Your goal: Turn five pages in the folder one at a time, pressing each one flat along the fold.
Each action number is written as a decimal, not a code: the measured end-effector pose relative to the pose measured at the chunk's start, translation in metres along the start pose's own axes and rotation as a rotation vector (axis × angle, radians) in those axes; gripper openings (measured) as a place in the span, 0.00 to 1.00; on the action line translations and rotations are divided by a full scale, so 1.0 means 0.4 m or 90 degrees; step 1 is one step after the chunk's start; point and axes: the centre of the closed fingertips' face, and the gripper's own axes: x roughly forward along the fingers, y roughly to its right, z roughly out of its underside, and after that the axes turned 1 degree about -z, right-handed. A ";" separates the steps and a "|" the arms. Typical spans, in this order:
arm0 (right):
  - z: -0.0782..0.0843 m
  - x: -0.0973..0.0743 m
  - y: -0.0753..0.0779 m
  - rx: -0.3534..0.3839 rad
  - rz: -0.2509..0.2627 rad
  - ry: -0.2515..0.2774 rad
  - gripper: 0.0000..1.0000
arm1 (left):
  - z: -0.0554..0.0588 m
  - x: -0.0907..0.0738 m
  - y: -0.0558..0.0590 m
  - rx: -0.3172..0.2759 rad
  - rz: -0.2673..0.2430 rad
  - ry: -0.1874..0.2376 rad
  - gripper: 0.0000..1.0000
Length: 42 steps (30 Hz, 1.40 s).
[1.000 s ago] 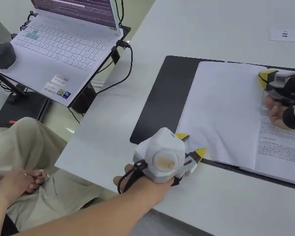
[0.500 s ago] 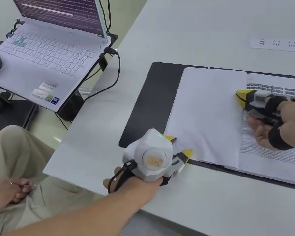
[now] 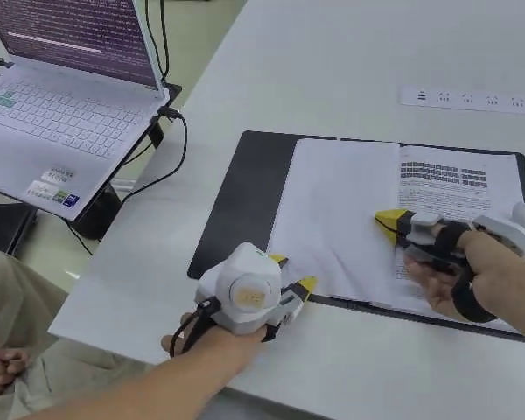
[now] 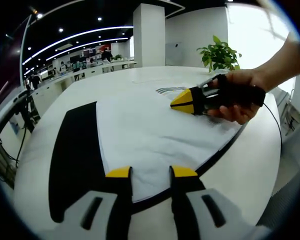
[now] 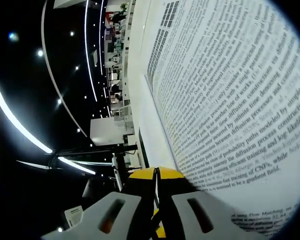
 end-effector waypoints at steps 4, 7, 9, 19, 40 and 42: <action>0.036 -0.021 0.013 -0.004 0.002 -0.016 0.00 | -0.001 -0.002 0.002 0.000 0.000 0.000 0.28; 0.056 -0.034 0.027 -0.012 0.007 -0.028 0.00 | -0.001 -0.002 0.003 -0.001 0.000 0.002 0.28; 0.075 -0.044 0.036 -0.020 0.011 -0.040 0.00 | -0.001 -0.002 0.002 0.000 0.000 0.002 0.28; 0.163 -0.107 0.070 -0.009 0.013 -0.062 0.00 | -0.001 -0.002 0.005 0.000 0.001 0.001 0.28; 0.290 -0.213 0.080 0.026 0.007 -0.068 0.00 | -0.005 -0.003 0.005 -0.009 -0.005 -0.019 0.28; 0.302 -0.228 0.064 0.018 0.002 -0.066 0.00 | -0.005 -0.002 0.005 -0.015 -0.018 -0.026 0.28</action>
